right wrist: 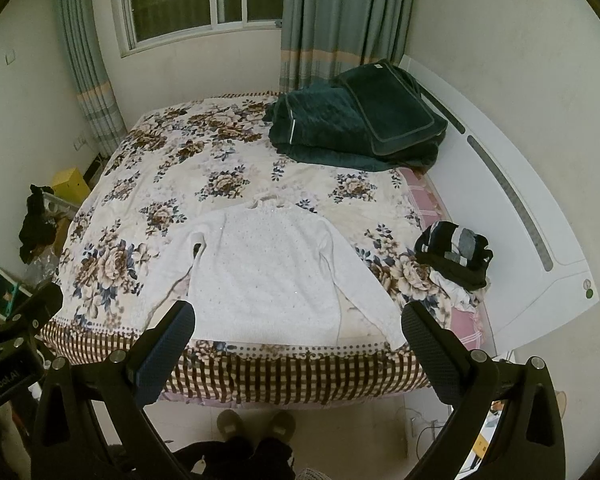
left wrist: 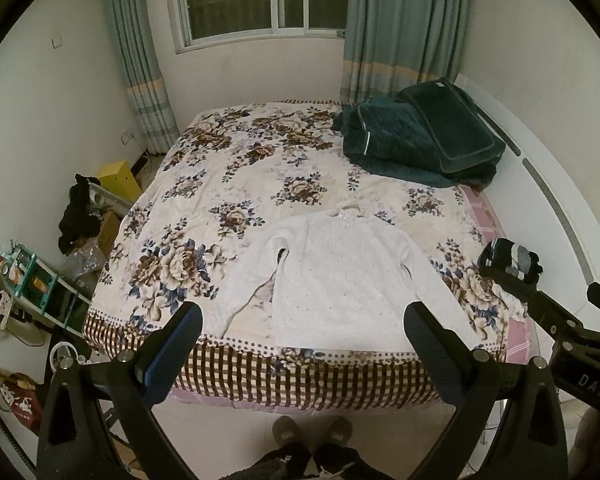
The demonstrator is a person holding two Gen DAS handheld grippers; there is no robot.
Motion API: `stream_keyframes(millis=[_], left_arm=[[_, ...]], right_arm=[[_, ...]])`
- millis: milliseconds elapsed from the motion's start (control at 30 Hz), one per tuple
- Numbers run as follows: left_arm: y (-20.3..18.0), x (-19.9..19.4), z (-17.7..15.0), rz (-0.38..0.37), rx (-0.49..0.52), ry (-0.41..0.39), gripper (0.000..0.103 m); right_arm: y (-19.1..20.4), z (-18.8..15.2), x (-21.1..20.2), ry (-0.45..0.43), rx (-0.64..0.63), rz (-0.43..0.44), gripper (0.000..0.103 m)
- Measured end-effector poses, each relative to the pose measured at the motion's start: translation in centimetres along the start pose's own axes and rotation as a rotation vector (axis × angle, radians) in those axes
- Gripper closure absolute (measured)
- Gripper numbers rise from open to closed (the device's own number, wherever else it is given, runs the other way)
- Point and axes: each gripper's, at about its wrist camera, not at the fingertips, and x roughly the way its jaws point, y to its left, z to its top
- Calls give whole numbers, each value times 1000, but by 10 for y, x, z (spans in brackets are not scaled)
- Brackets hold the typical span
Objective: Fold small clothes
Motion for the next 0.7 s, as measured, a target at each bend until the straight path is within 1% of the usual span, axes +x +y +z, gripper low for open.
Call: stream_keyframes(millis=[200, 367, 600, 700], left_arm=[[-1, 0, 1, -2, -1, -3, 0], [-11, 6, 14, -3, 3, -4, 0], [-7, 4, 7, -7, 0, -6, 0], [-11, 11, 17, -13, -6, 3, 0]], right_arm=[[-1, -2, 2, -3, -1, 0, 0], [1, -1, -2, -5, -1, 1, 0], [0, -4, -1, -6, 1, 1, 0], [4, 1, -4, 6, 6, 0, 0]])
